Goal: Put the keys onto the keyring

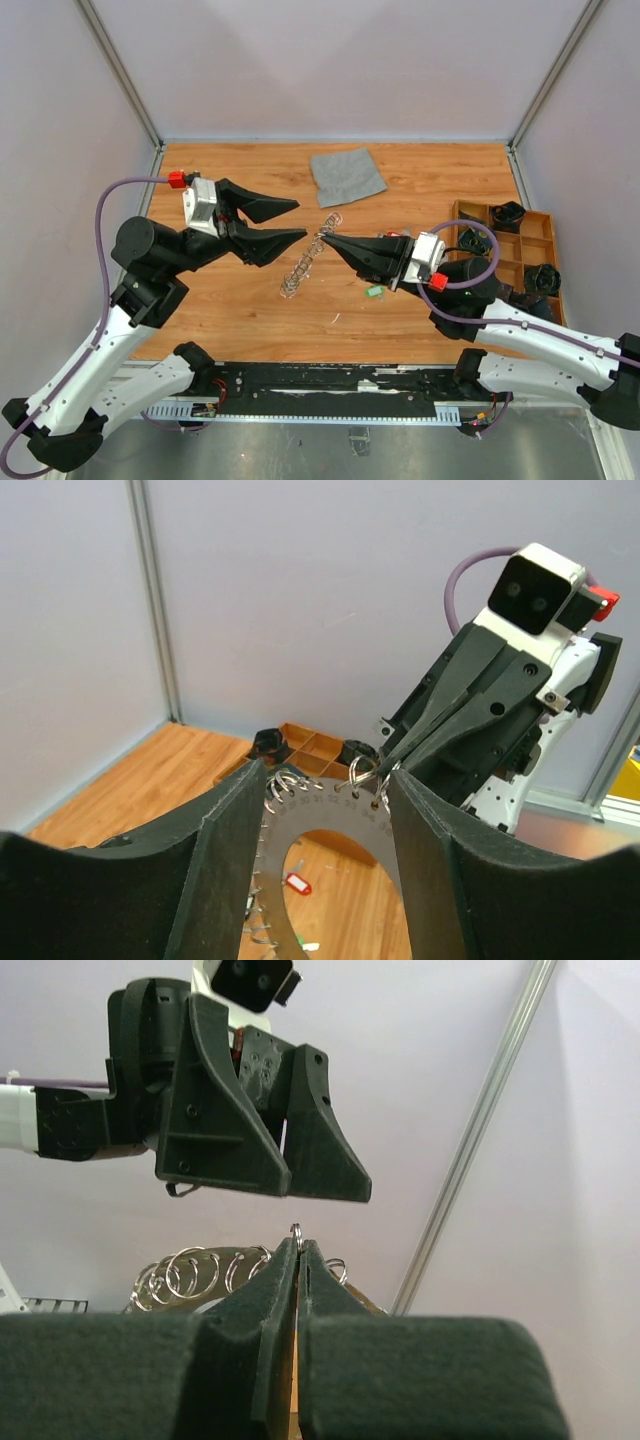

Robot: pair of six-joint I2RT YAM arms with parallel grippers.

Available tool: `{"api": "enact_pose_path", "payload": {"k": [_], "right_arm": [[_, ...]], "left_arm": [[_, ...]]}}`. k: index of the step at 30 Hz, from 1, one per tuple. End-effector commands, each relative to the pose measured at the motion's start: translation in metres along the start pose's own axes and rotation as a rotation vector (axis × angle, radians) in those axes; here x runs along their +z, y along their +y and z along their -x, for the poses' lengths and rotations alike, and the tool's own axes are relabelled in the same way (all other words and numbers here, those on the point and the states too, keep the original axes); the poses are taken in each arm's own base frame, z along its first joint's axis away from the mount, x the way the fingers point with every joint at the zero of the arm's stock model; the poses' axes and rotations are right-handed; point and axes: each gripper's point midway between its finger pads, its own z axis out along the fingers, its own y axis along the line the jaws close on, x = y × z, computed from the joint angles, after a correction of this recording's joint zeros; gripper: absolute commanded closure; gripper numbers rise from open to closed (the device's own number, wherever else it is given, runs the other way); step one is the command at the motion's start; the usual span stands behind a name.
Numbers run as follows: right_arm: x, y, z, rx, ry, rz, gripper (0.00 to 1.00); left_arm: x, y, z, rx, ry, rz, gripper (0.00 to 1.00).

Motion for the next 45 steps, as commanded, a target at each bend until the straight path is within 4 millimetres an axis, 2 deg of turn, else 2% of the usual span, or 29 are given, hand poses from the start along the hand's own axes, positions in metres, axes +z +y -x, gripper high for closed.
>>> {"api": "enact_pose_path", "payload": {"k": [1, 25, 36, 40, 45], "right_arm": [[0.01, -0.006, 0.055, -0.008, -0.17, -0.007, 1.0], [0.023, 0.003, 0.052, 0.05, -0.18, 0.022, 0.99], [0.025, 0.008, 0.046, 0.061, -0.159, 0.045, 0.99], [0.025, 0.009, 0.043, 0.066, -0.145, 0.048, 0.99], [0.026, 0.01, 0.036, 0.065, -0.112, 0.054, 0.99]], "left_arm": [[0.0, -0.006, -0.001, -0.006, -0.015, -0.029, 0.43], [0.003, -0.023, -0.009, -0.034, -0.016, -0.1, 0.63], [0.002, -0.028, -0.012, -0.029, -0.002, -0.122, 0.84], [0.001, -0.032, -0.014, -0.028, 0.006, -0.145, 0.97], [-0.001, -0.032, -0.016, -0.014, 0.029, -0.145, 1.0]]}}
